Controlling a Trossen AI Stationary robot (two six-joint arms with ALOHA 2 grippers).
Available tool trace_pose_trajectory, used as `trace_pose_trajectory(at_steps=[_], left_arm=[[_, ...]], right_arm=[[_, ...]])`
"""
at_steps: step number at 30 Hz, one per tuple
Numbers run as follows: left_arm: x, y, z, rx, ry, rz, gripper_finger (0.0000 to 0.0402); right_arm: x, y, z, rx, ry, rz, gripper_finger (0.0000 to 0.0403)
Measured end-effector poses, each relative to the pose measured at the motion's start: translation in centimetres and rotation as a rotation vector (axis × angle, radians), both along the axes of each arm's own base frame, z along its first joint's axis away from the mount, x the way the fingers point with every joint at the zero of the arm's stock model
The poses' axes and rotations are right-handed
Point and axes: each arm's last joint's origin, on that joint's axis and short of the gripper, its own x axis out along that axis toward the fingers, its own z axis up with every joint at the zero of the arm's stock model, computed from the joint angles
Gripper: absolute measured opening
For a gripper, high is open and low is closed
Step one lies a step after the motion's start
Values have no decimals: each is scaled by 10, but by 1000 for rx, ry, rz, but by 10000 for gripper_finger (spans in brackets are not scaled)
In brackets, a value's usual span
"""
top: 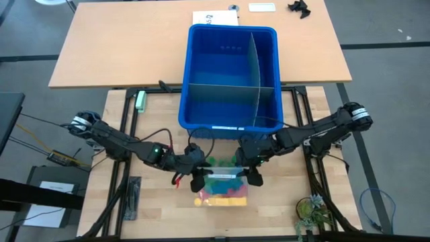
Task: Sort blocks
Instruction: Pour the blocks on the table from the transparent bin
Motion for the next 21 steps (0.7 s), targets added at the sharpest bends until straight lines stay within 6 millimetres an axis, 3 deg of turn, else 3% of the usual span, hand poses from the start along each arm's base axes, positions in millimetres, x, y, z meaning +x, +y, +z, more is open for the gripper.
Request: trace_pose_trajectory(at_steps=[7,16,21], left_arm=[[2,2,11,197,9,-20,177],[0,5,11,484,53,-82,178],[1,1,23,648,17,-30,177]], right_arm=[[-21,-10,25,-87,-84,-57,254],[-37,-12,39,-115,-119,-58,236],[-53,-3,48,-84,-120,-32,225]])
